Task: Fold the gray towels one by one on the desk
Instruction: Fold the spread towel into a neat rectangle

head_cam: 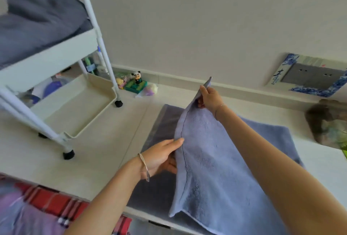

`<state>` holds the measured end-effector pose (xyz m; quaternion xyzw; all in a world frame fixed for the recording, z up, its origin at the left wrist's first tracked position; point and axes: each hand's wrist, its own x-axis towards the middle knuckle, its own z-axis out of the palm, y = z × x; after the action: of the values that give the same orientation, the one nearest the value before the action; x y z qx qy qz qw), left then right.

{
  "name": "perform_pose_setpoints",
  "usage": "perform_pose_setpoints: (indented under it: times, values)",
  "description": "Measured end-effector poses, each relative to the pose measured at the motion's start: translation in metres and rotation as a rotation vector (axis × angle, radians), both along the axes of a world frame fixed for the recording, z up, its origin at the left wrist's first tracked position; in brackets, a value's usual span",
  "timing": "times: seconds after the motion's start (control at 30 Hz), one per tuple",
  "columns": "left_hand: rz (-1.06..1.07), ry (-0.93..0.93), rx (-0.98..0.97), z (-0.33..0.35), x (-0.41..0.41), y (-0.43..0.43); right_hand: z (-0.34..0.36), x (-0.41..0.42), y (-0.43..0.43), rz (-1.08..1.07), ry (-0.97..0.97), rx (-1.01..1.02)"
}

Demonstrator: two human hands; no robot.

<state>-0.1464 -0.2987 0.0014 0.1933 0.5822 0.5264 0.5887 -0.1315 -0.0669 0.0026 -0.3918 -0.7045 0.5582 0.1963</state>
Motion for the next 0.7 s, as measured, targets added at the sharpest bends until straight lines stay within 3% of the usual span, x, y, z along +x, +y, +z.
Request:
perform_pose_setpoints:
  times: [0.17, 0.27, 0.37, 0.53, 0.7]
  values:
    - [0.105, 0.155, -0.308, -0.060, -0.074, -0.034, -0.066, -0.082, -0.029, 0.102, -0.214, -0.026]
    - [0.091, 0.474, -0.511, -0.113, -0.091, -0.046, -0.105, -0.081, -0.047, 0.179, -0.418, 0.015]
    - [0.136, 0.641, -0.467, -0.131, -0.095, -0.048, -0.121, -0.059, -0.062, 0.170, -0.357, 0.021]
    - [0.078, 0.557, -0.406, -0.134, -0.090, -0.043, -0.121, -0.015, -0.070, 0.159, -0.332, 0.120]
    - [-0.001, 0.613, -0.407, -0.132, -0.083, -0.049, -0.127, 0.025, -0.100, 0.170, -0.267, 0.253]
